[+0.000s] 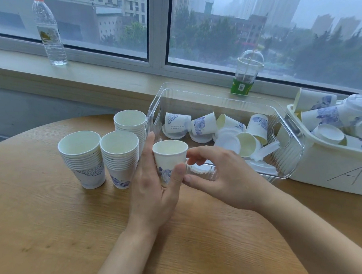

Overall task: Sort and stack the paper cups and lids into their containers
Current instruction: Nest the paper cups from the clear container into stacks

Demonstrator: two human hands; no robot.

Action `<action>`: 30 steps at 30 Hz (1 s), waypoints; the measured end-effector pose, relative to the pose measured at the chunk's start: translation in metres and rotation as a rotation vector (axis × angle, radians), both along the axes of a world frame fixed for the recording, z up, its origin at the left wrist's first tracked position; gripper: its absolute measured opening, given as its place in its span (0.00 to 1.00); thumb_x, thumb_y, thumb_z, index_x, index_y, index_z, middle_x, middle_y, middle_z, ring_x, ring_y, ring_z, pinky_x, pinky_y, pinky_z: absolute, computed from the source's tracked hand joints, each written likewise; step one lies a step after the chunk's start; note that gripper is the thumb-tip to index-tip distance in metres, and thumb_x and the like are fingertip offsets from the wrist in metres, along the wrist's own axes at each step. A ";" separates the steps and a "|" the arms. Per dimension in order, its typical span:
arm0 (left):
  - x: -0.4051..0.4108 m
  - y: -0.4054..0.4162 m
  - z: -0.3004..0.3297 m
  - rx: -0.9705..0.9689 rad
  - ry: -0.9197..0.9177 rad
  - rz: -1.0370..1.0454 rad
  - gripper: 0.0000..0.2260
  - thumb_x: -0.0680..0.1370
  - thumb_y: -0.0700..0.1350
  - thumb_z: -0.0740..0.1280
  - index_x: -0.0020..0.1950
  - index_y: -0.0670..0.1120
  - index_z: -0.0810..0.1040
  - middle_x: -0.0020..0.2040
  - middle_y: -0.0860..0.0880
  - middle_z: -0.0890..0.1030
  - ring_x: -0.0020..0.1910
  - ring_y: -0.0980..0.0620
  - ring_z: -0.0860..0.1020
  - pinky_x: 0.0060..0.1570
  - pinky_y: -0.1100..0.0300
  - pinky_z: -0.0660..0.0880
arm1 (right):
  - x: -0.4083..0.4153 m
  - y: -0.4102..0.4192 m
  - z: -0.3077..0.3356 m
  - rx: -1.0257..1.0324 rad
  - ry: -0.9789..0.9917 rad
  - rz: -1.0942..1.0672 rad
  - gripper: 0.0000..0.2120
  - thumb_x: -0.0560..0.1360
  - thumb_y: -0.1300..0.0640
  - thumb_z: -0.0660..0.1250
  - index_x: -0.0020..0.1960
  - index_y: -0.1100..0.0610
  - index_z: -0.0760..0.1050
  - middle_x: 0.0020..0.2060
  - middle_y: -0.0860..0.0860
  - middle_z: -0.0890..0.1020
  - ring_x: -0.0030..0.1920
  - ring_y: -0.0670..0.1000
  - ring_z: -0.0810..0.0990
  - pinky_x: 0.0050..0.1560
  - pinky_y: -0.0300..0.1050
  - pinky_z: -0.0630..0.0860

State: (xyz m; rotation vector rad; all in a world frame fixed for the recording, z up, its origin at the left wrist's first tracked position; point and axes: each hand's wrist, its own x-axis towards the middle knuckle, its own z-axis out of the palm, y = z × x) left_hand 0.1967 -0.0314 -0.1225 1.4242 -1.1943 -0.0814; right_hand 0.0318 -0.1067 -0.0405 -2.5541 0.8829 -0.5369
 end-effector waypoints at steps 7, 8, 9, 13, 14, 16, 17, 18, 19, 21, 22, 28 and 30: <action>-0.002 0.000 0.005 0.030 -0.003 0.058 0.36 0.81 0.64 0.64 0.82 0.44 0.63 0.75 0.47 0.76 0.74 0.49 0.75 0.70 0.64 0.70 | 0.002 -0.035 0.008 -0.064 -0.029 -0.036 0.16 0.77 0.44 0.74 0.64 0.44 0.81 0.51 0.38 0.83 0.53 0.41 0.80 0.60 0.45 0.76; -0.001 0.000 0.005 0.036 -0.004 0.062 0.36 0.80 0.64 0.64 0.82 0.44 0.64 0.75 0.47 0.76 0.73 0.49 0.75 0.69 0.67 0.68 | 0.006 -0.047 0.009 -0.084 -0.053 -0.067 0.16 0.77 0.44 0.74 0.64 0.44 0.81 0.52 0.39 0.83 0.53 0.41 0.80 0.60 0.46 0.77; -0.001 0.000 0.005 0.041 -0.003 0.066 0.36 0.80 0.64 0.65 0.81 0.45 0.65 0.74 0.47 0.77 0.72 0.50 0.76 0.68 0.70 0.67 | 0.012 -0.059 0.010 -0.103 -0.066 -0.100 0.16 0.77 0.45 0.74 0.64 0.45 0.81 0.52 0.40 0.83 0.52 0.41 0.80 0.60 0.47 0.77; -0.001 0.001 0.006 0.051 -0.017 0.091 0.36 0.78 0.65 0.66 0.79 0.44 0.69 0.72 0.48 0.78 0.70 0.55 0.75 0.66 0.78 0.63 | 0.043 -0.107 0.011 -0.179 0.002 -0.181 0.21 0.77 0.47 0.75 0.68 0.48 0.78 0.59 0.45 0.83 0.58 0.47 0.80 0.63 0.48 0.74; 0.000 0.001 0.006 0.058 -0.020 0.094 0.36 0.78 0.65 0.66 0.79 0.44 0.69 0.72 0.49 0.79 0.69 0.55 0.75 0.65 0.78 0.63 | 0.052 -0.118 0.009 -0.186 0.035 -0.189 0.23 0.77 0.47 0.75 0.70 0.48 0.77 0.61 0.46 0.82 0.60 0.48 0.79 0.65 0.48 0.74; 0.000 0.001 0.006 0.070 -0.023 0.099 0.36 0.78 0.66 0.65 0.79 0.45 0.69 0.72 0.49 0.78 0.70 0.56 0.75 0.66 0.79 0.62 | 0.069 -0.135 0.005 -0.164 0.111 -0.200 0.28 0.75 0.46 0.76 0.73 0.47 0.74 0.66 0.47 0.80 0.66 0.51 0.77 0.68 0.50 0.72; 0.000 0.001 0.006 0.073 -0.029 0.101 0.36 0.78 0.66 0.65 0.79 0.45 0.69 0.73 0.50 0.78 0.71 0.57 0.74 0.66 0.79 0.62 | 0.077 -0.141 0.003 -0.148 0.151 -0.207 0.30 0.75 0.45 0.77 0.74 0.45 0.72 0.69 0.47 0.79 0.69 0.52 0.75 0.70 0.53 0.72; 0.000 0.001 0.006 0.074 -0.036 0.103 0.36 0.78 0.66 0.65 0.79 0.45 0.69 0.73 0.50 0.77 0.71 0.59 0.73 0.67 0.79 0.61 | 0.084 -0.146 0.001 -0.139 0.187 -0.211 0.32 0.74 0.45 0.77 0.75 0.44 0.71 0.70 0.47 0.77 0.71 0.53 0.73 0.72 0.55 0.71; 0.000 0.001 0.006 0.074 -0.041 0.104 0.35 0.78 0.66 0.65 0.79 0.45 0.69 0.73 0.50 0.77 0.71 0.60 0.73 0.67 0.79 0.60 | 0.090 -0.150 -0.001 -0.132 0.219 -0.213 0.33 0.74 0.45 0.77 0.75 0.44 0.70 0.71 0.48 0.76 0.72 0.54 0.72 0.73 0.56 0.69; 0.000 0.001 0.006 0.071 -0.044 0.102 0.35 0.79 0.66 0.65 0.78 0.44 0.69 0.73 0.50 0.77 0.71 0.60 0.72 0.67 0.78 0.61 | 0.098 -0.154 -0.004 -0.145 0.260 -0.217 0.33 0.75 0.47 0.77 0.77 0.44 0.69 0.72 0.50 0.75 0.73 0.55 0.70 0.74 0.56 0.67; 0.000 0.001 0.007 0.069 -0.043 0.102 0.35 0.79 0.65 0.65 0.78 0.44 0.70 0.73 0.50 0.77 0.70 0.62 0.72 0.67 0.78 0.61 | 0.101 -0.154 -0.005 -0.160 0.273 -0.225 0.33 0.75 0.48 0.77 0.77 0.44 0.69 0.72 0.50 0.75 0.73 0.56 0.69 0.74 0.57 0.66; 0.000 0.002 0.007 0.073 -0.043 0.098 0.35 0.79 0.65 0.66 0.78 0.45 0.70 0.72 0.52 0.77 0.71 0.59 0.74 0.68 0.77 0.62 | 0.108 -0.157 -0.011 -0.249 0.308 -0.262 0.33 0.77 0.52 0.75 0.78 0.44 0.66 0.71 0.51 0.76 0.72 0.56 0.70 0.73 0.56 0.65; 0.000 0.002 0.007 0.077 -0.048 0.099 0.35 0.78 0.66 0.66 0.78 0.44 0.71 0.71 0.53 0.77 0.70 0.60 0.74 0.67 0.78 0.62 | 0.107 -0.157 -0.012 -0.261 0.315 -0.262 0.33 0.77 0.51 0.75 0.78 0.44 0.66 0.70 0.51 0.76 0.72 0.56 0.70 0.72 0.56 0.65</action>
